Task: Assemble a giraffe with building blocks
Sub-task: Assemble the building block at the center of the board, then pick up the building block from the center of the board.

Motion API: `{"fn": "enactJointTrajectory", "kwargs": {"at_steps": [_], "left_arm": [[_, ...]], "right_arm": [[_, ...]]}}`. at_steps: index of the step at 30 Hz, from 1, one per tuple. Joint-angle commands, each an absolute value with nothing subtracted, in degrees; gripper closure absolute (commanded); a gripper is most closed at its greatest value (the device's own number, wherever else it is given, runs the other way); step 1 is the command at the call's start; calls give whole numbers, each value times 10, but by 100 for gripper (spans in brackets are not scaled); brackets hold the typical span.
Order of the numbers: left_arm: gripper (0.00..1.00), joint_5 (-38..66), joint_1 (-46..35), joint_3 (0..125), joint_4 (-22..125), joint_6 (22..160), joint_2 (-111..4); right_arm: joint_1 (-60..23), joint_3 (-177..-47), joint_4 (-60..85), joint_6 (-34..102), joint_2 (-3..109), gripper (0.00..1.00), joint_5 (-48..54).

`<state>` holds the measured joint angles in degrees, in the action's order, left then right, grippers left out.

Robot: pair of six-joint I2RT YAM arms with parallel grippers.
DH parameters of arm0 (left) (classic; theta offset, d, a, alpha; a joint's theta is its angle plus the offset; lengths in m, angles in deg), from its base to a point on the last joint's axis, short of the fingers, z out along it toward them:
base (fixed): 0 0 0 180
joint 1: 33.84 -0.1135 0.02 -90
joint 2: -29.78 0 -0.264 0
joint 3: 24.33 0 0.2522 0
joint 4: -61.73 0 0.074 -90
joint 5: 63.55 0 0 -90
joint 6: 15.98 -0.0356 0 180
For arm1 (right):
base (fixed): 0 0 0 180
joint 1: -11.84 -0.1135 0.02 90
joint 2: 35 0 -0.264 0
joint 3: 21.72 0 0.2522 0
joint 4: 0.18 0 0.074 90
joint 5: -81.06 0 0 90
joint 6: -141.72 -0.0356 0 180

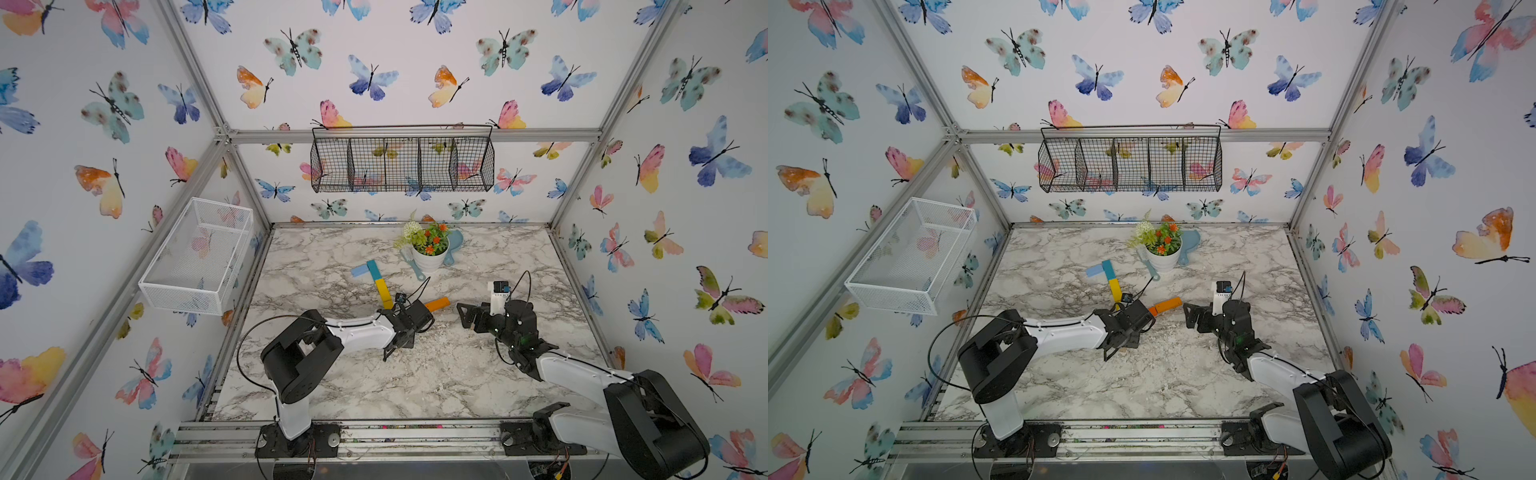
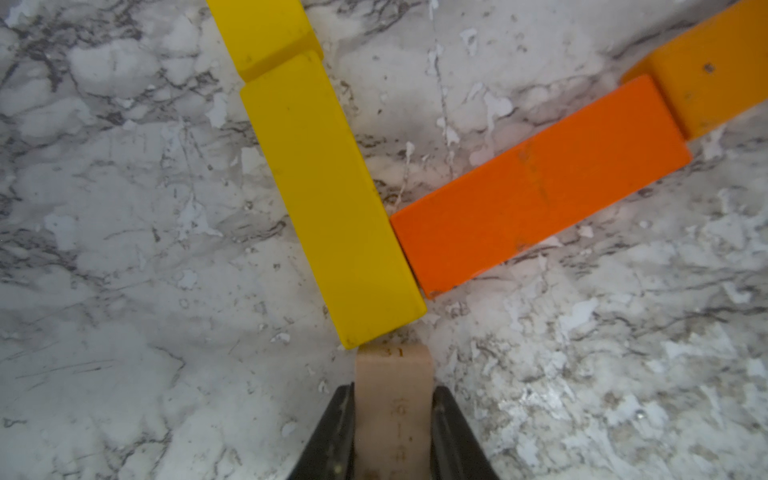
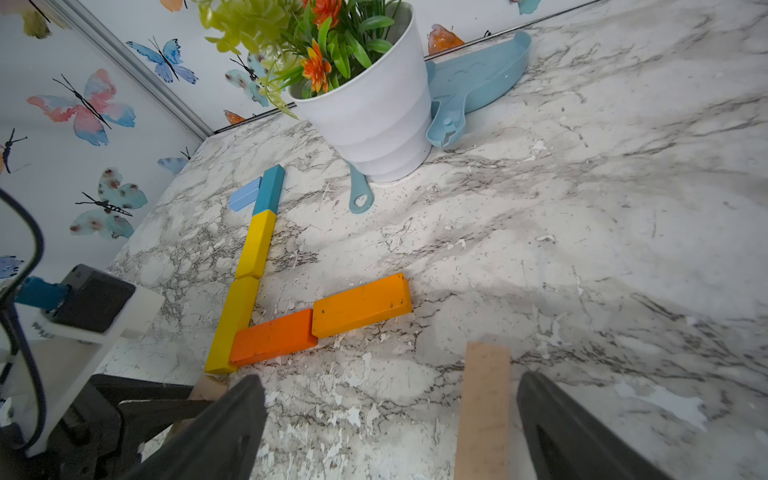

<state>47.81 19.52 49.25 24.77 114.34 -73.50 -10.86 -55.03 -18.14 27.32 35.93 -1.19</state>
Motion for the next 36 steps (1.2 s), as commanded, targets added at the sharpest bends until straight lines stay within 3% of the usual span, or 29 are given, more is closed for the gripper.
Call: {"fn": "enactJointTrajectory", "kwargs": {"at_steps": [1, 7, 11, 16, 22, 29, 32, 36], "left_arm": [[56, 489, 196, 498, 243, 1146, -735], [37, 483, 197, 502, 246, 1151, -703], [29, 490, 197, 517, 235, 1145, -663], [6, 512, 172, 505, 268, 1130, -582], [2, 377, 91, 393, 430, 1131, -495], [1, 501, 89, 230, 559, 1054, -398], [0, 531, 83, 137, 670, 1047, -377], [2, 499, 69, 159, 603, 1070, -363]], "right_arm": [[-109, -558, -176, 275, 364, 0, -17], [-109, -559, -178, 277, 367, 0, -16], [-109, -563, -176, 280, 376, 1, -32], [-109, -566, -177, 286, 380, 1, -63], [-109, -613, -59, 243, 381, 1, -168], [-109, -648, 57, 277, 269, 2, -211], [-109, -668, 130, 272, 273, 1, -242], [-108, -712, 220, 295, 338, 0, -191]]}}
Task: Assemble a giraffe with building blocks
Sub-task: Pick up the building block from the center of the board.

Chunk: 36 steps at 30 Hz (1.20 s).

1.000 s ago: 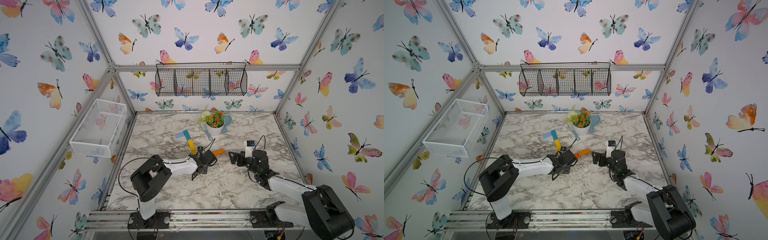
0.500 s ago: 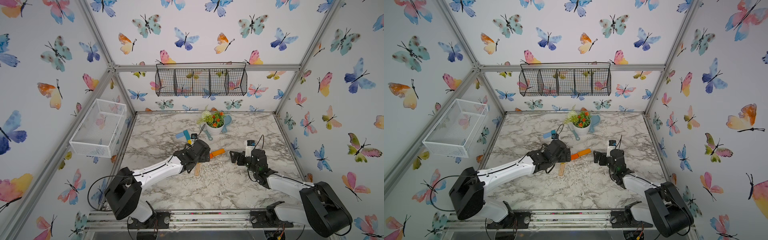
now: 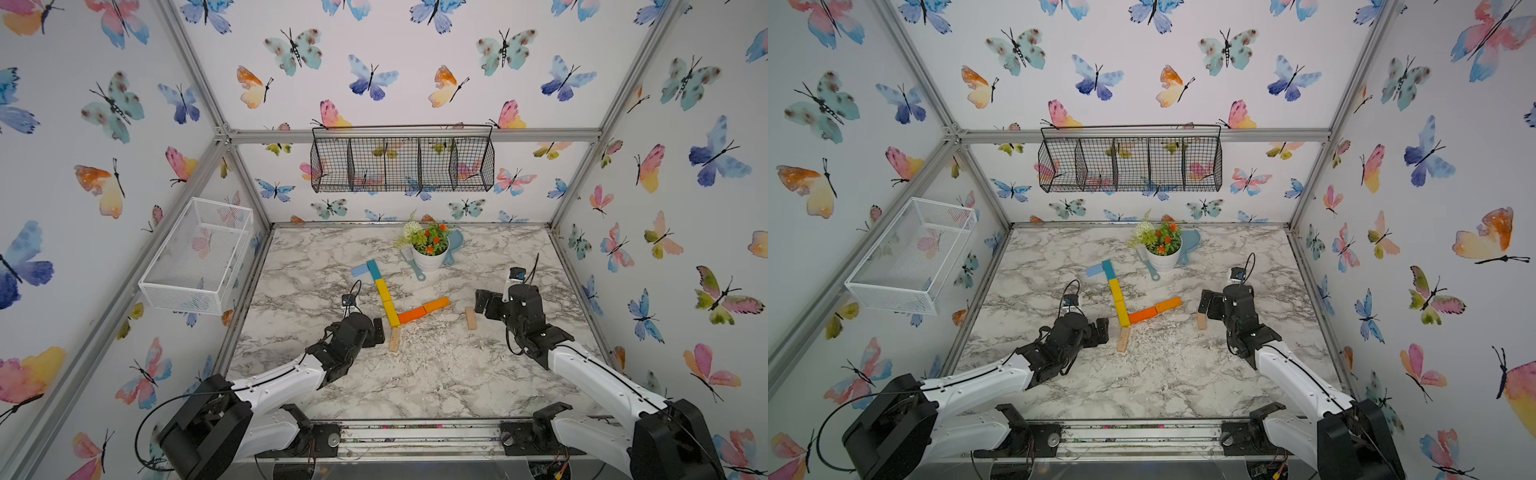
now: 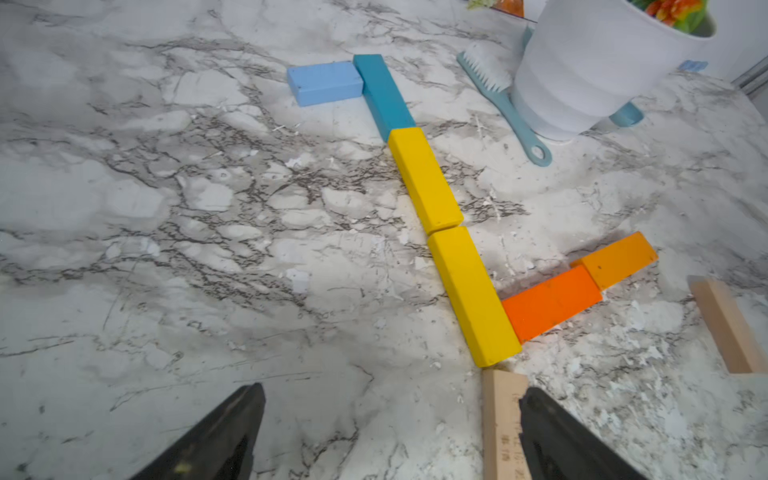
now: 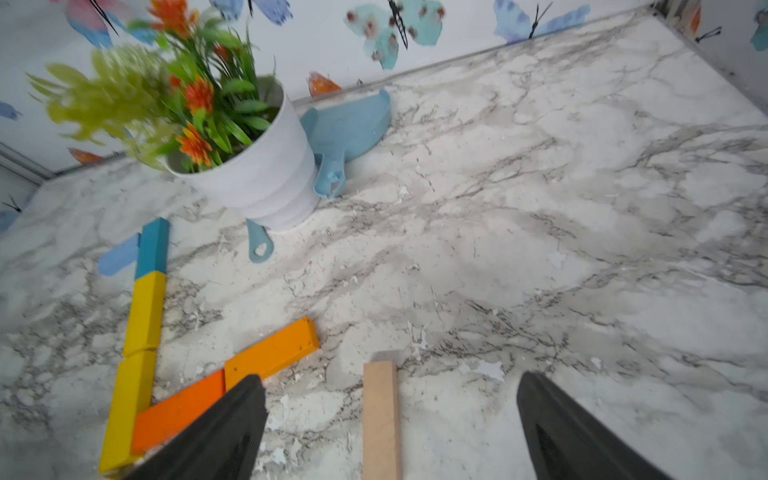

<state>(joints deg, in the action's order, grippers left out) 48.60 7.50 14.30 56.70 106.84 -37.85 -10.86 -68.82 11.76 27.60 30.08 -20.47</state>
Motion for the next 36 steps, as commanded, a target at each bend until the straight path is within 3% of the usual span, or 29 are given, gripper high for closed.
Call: {"fn": "enactJointTrajectory", "kwargs": {"at_steps": [1, 5, 12, 14, 28, 33, 36], "left_arm": [[2, 485, 69, 159, 611, 1072, -367], [0, 429, 68, 186, 619, 1072, -420], [0, 413, 68, 223, 578, 1077, -463], [0, 415, 68, 219, 582, 1076, -457], [0, 424, 67, 220, 572, 1068, -453], [0, 404, 68, 227, 574, 1067, -470], [0, 404, 68, 230, 571, 1068, -475]], "right_arm": [[-109, -720, 233, 294, 356, 0, -176], [-108, -755, 286, 282, 429, 5, -134], [-108, -789, 298, 306, 475, 32, -94], [-109, -800, 294, 312, 491, 36, -78], [-110, -828, 284, 347, 557, 40, -91], [-114, -844, 297, 345, 584, 61, -106], [-120, -856, 314, 342, 599, 64, -128]]}}
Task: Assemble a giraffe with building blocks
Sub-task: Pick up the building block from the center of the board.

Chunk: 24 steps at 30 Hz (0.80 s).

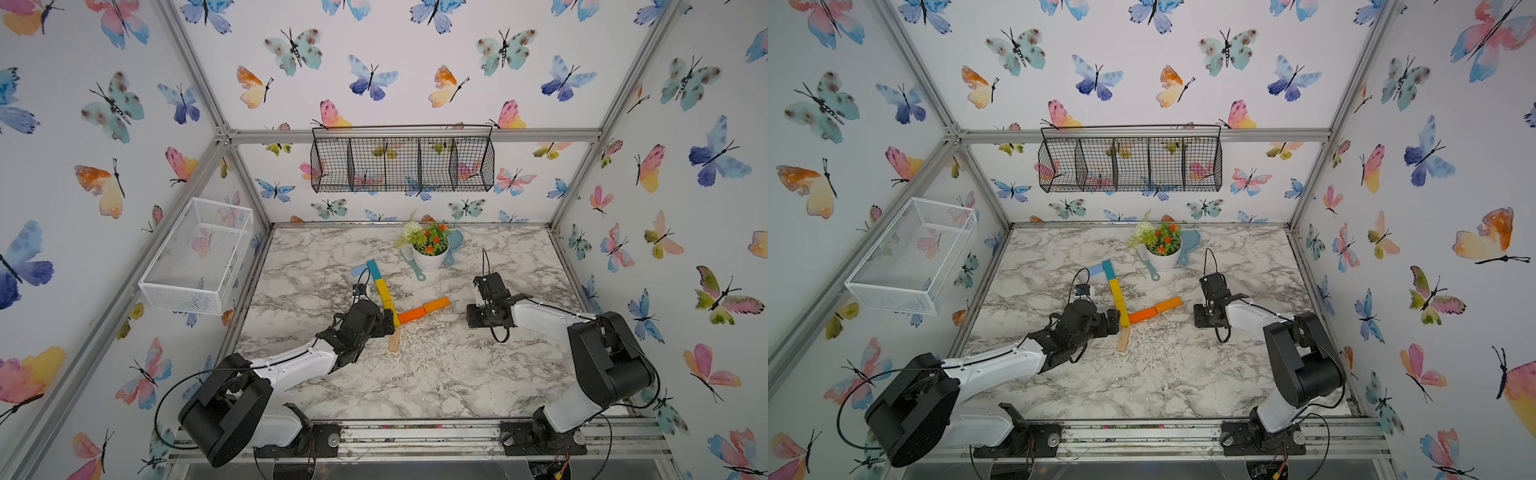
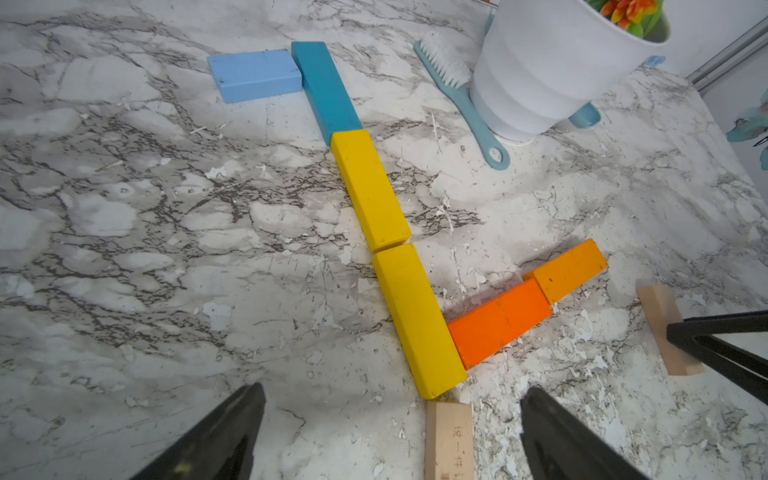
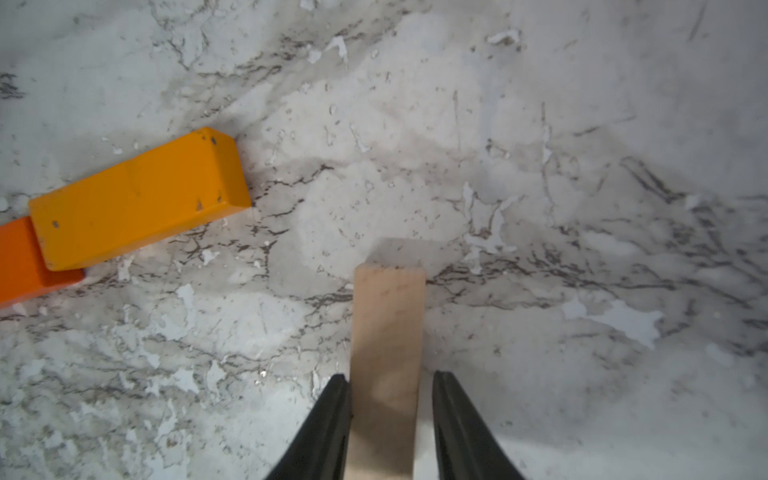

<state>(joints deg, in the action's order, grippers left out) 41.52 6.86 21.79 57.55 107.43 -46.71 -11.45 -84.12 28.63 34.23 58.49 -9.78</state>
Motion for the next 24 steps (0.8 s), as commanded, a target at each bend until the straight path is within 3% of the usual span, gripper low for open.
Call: {"fn": "enactJointTrajectory", "kwargs": {"at_steps": [1, 7, 17, 20, 24], "left_arm": [[0, 407, 68, 230, 570, 1068, -474], [0, 417, 68, 227, 569, 1067, -466], [0, 415, 68, 228, 570, 1066, -468], [0, 415, 68, 226, 572, 1066, -466], [0, 421, 68, 225, 569, 1064, -463]], "right_arm": [[-122, -857, 316, 343, 600, 64, -131], [-124, -861, 321, 355, 596, 64, -138], [-133, -868, 320, 345, 623, 52, -147], [-134, -871, 319, 342, 624, 52, -149], [-135, -875, 318, 347, 624, 62, -153]]}}
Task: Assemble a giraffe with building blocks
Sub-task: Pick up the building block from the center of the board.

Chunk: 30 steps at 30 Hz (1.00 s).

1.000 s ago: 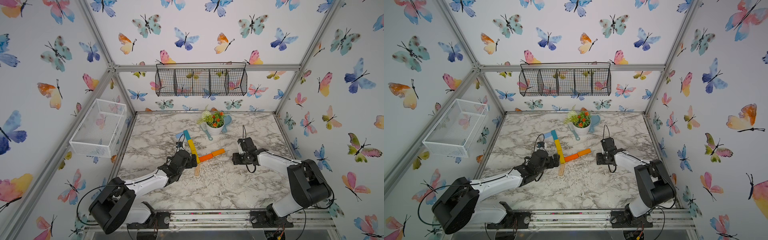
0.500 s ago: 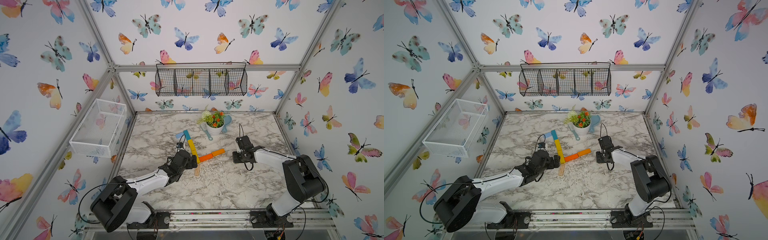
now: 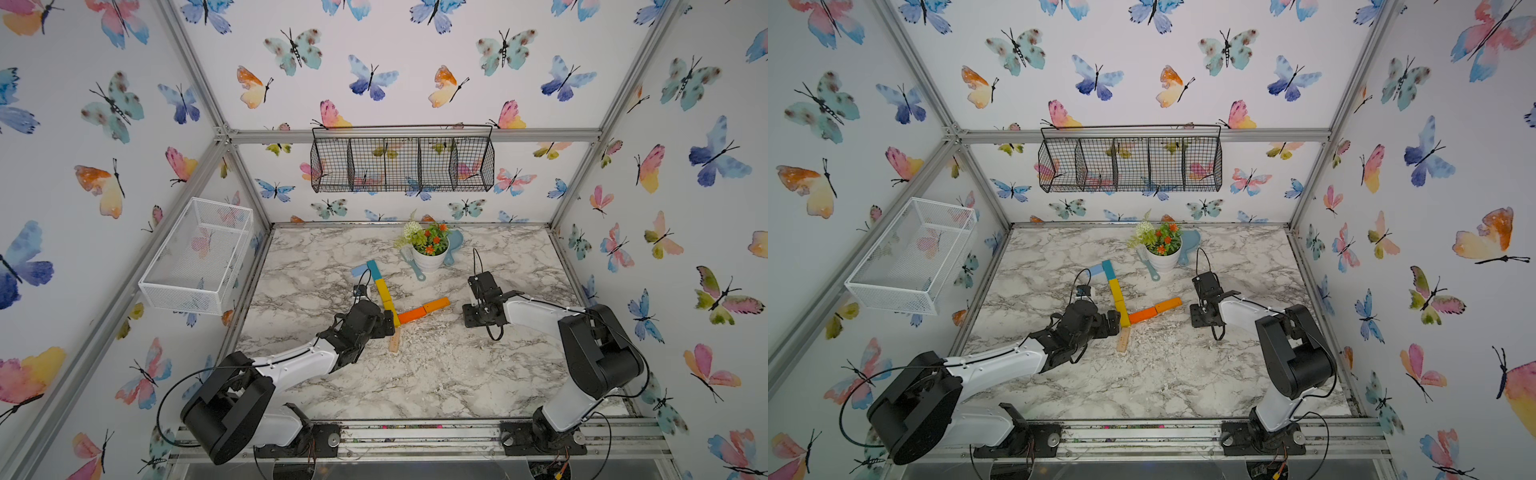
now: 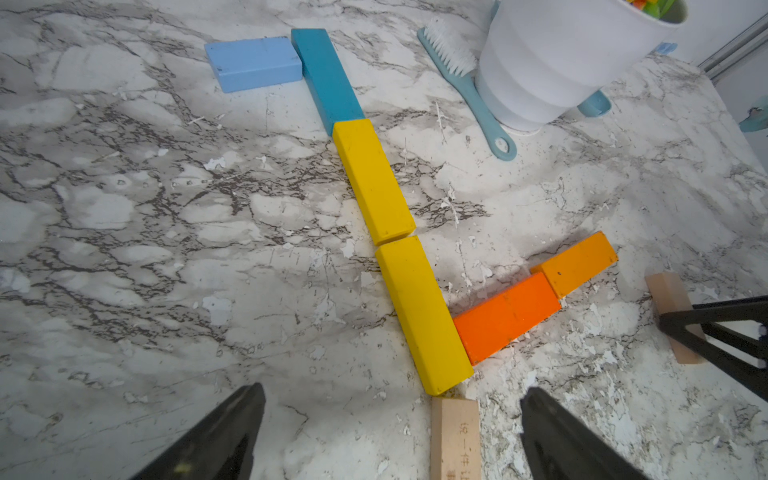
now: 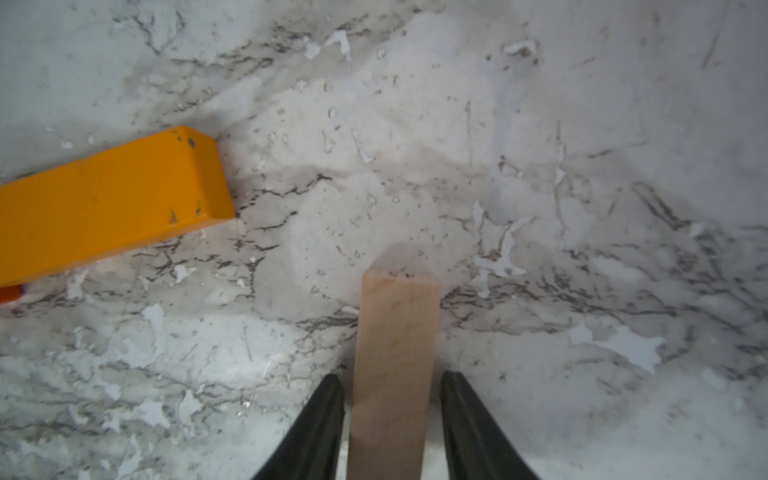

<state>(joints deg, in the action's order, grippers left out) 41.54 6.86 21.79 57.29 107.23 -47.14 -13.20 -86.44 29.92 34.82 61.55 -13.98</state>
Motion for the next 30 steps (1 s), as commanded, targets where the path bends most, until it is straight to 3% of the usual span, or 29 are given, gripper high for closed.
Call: {"fn": "enactJointTrajectory", "kwargs": {"at_steps": [1, 7, 19, 30], "left_arm": [[0, 421, 68, 225, 570, 1064, -462], [0, 422, 68, 225, 570, 1062, -462], [0, 451, 68, 226, 558, 1052, -448], [0, 477, 68, 200, 570, 1044, -396]], "right_arm": [[-138, -876, 318, 350, 622, 64, -158], [-155, -861, 283, 388, 591, 93, -110], [-193, -863, 286, 450, 570, 94, -74], [-223, -872, 288, 502, 596, 91, -116]]}}
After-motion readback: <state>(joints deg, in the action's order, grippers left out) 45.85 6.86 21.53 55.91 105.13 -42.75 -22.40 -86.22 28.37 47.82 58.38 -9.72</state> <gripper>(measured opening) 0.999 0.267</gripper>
